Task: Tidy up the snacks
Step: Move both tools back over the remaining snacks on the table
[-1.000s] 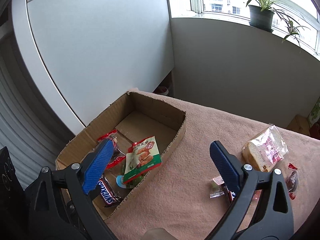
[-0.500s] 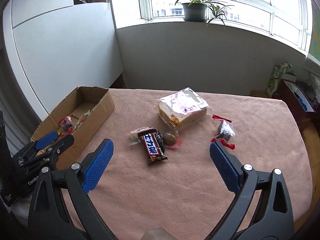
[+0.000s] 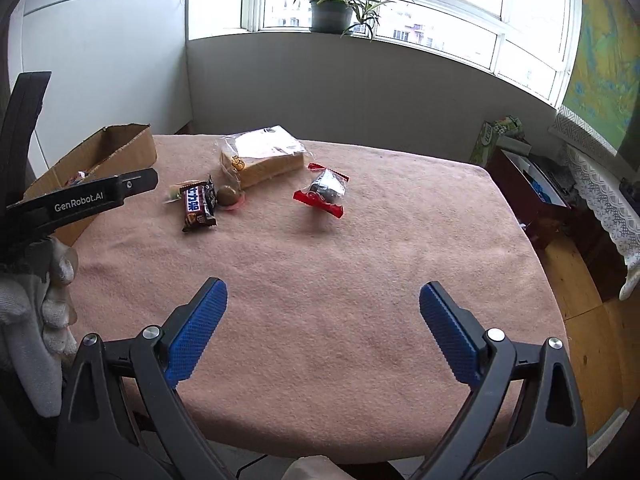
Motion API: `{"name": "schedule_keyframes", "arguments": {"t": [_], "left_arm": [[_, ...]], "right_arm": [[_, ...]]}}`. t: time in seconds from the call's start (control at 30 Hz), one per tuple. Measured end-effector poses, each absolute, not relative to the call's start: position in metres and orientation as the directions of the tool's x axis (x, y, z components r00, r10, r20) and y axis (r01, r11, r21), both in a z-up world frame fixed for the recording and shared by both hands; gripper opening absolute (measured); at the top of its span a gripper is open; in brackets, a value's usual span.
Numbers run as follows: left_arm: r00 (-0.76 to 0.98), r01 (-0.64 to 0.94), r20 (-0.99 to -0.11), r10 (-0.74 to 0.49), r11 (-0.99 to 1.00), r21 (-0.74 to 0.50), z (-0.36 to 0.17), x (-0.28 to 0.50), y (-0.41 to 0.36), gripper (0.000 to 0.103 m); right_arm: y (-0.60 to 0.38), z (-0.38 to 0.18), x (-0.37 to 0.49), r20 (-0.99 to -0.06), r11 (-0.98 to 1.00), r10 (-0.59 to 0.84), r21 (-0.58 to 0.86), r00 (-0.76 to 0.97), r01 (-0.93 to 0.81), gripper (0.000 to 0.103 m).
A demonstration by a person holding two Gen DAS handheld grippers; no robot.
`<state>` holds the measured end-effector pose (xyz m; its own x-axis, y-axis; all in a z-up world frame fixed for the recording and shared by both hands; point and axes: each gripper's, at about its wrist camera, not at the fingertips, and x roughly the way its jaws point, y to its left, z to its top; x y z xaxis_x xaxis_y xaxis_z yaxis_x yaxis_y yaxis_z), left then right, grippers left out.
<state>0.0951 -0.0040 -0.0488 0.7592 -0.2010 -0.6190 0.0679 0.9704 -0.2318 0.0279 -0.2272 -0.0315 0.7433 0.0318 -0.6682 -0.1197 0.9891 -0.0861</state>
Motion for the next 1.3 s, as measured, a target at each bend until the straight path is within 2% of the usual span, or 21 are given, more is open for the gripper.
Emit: {"name": "schedule_keyframes", "arguments": {"t": [0.3, 0.5, 0.63, 0.83, 1.07, 1.2, 1.3], "left_arm": [[0.755, 0.152, -0.619, -0.218, 0.976, -0.158, -0.033, 0.117, -0.051, 0.066], [0.732, 0.141, -0.624, -0.275, 0.956, -0.256, -0.030, 0.127, -0.042, 0.066], [0.715, 0.115, -0.644, -0.271, 0.955, -0.275, -0.034, 0.132, -0.022, 0.066], [0.668, 0.036, -0.667, -0.329, 0.910, -0.413, -0.050, 0.151, 0.012, 0.066], [0.647, 0.030, -0.675, -0.354, 0.897, -0.442, -0.061, 0.146, 0.017, 0.066], [0.632, 0.058, -0.699, -0.335, 0.920, -0.388, -0.068, 0.144, 0.009, 0.066], [0.614, 0.062, -0.710, -0.345, 0.918, -0.393, -0.073, 0.145, 0.004, 0.064]], "right_arm": [[-0.241, -0.028, 0.052, -0.693, 0.991, 0.075, -0.026, 0.717, -0.129, 0.099], [-0.252, -0.030, 0.072, -0.706, 0.991, 0.118, 0.041, 0.698, -0.125, 0.099], [-0.267, -0.033, 0.099, -0.719, 0.983, 0.182, 0.147, 0.671, -0.108, 0.099], [-0.285, -0.041, 0.143, -0.745, 0.968, 0.227, 0.246, 0.628, -0.057, 0.099], [-0.298, -0.050, 0.167, -0.759, 0.962, 0.235, 0.272, 0.607, -0.033, 0.099], [-0.296, -0.056, 0.181, -0.774, 0.961, 0.243, 0.273, 0.584, -0.038, 0.099], [-0.293, -0.059, 0.192, -0.782, 0.961, 0.249, 0.272, 0.572, -0.046, 0.099]]}}
